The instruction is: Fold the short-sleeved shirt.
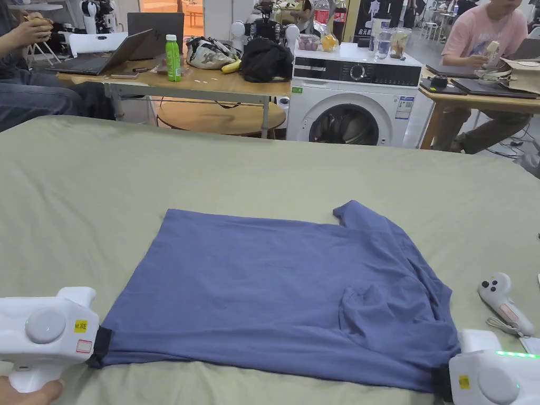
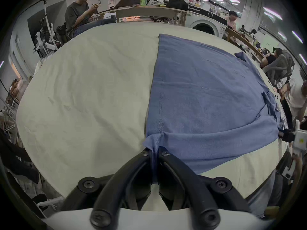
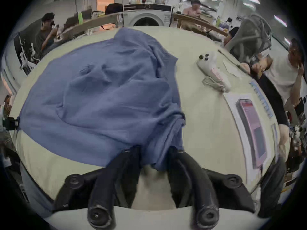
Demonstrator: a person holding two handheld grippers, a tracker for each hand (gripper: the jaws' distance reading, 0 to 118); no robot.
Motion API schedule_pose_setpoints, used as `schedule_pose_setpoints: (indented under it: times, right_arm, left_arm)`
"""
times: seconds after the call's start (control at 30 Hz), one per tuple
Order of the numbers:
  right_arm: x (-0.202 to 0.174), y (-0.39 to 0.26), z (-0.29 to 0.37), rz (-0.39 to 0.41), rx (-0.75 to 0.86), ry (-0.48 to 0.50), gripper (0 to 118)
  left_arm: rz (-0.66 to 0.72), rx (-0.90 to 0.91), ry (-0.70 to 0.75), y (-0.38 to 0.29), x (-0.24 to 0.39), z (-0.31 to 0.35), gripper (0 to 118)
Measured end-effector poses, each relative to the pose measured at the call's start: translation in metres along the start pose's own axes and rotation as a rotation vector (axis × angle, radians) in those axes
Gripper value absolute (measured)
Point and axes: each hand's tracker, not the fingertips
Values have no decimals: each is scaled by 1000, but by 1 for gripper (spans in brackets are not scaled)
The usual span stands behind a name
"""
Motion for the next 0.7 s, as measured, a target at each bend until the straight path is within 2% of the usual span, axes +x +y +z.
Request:
schedule_pose_setpoints:
  times: [0.03, 0.07, 0.13, 0.2, 0.4, 0.53, 0.7]
  right_arm:
    - [0, -5, 3, -20, 80, 13, 19]
    - [-3, -7, 9, 2, 116, 0, 6]
    - [-8, -6, 10, 22, 103, 25, 4]
    - [-11, -4, 12, 50, 118, 7, 3]
    - [-3, 21, 45, 9, 222, 27, 3]
    - [1, 53, 63, -20, 280, 57, 3]
    - [-1, 104, 56, -39, 323, 62, 3]
  left_arm:
    - [0, 0, -2, 1, 0, 0, 0]
    - [-5, 0, -3, 1, 0, 0, 0]
    - [-18, 5, -1, 1, 1, 2, 0]
    - [-8, 34, -17, 4, -2, 6, 0]
    - [10, 107, -52, 23, 2, 27, 0]
    - [29, 230, -72, 49, 6, 46, 0]
    - [43, 281, -66, 93, 8, 44, 0]
